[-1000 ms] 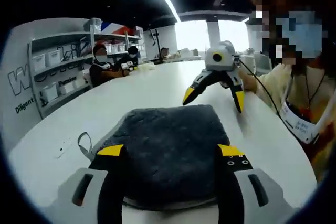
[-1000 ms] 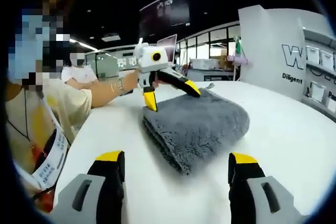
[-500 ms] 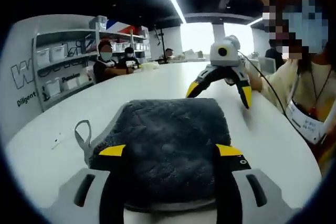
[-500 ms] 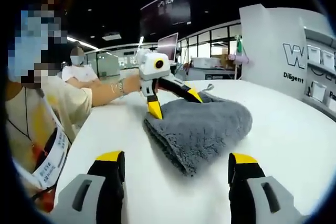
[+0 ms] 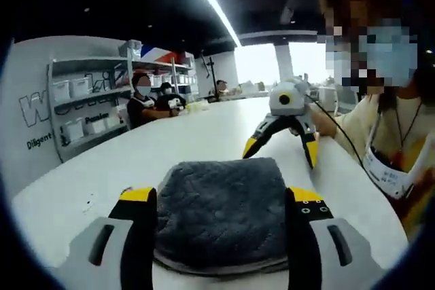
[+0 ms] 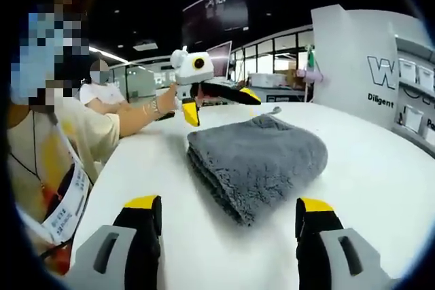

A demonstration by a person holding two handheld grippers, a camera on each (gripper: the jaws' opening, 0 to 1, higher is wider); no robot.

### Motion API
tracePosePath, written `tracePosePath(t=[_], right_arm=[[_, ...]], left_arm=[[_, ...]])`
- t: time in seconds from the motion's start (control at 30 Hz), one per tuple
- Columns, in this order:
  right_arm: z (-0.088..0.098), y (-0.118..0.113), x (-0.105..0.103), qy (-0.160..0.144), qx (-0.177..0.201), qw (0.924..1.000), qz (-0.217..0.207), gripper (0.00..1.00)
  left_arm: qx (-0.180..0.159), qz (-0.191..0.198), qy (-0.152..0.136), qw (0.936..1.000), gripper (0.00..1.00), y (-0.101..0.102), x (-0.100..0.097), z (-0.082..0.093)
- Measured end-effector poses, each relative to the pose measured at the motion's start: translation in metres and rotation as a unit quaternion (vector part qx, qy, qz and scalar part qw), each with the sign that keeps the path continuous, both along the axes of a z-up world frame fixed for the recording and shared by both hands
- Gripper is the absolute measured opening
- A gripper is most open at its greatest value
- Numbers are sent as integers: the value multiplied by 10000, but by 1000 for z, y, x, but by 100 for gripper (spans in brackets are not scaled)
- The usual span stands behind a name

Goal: Fold the towel on the table until its edges align and the towel forms a compact rectangular stack.

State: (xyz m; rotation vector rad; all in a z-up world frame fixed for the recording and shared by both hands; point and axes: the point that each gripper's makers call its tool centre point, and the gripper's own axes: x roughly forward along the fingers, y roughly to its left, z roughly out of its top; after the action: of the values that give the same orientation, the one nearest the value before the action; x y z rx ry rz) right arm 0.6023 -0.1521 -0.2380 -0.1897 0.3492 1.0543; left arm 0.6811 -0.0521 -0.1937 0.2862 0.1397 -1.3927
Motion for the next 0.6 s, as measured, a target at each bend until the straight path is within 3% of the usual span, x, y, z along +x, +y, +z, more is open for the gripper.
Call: tracePosePath(t=[0.13, 0.2, 0.37, 0.6], right_arm=[[-2, 0, 0, 21, -15, 10000, -12, 81], [-3, -1, 0, 31, -35, 10000, -14, 81], [-4, 0, 0, 42, -59, 10000, 4, 81], [-4, 1, -1, 35, -92, 9999, 29, 81]], left_arm=[[454, 175, 166, 9987, 83, 4, 8, -30], [504, 253, 128, 9983, 84, 1, 15, -38], [463, 235, 193, 9985, 84, 0, 14, -40], [508, 324, 580, 9965, 82, -1, 13, -51]])
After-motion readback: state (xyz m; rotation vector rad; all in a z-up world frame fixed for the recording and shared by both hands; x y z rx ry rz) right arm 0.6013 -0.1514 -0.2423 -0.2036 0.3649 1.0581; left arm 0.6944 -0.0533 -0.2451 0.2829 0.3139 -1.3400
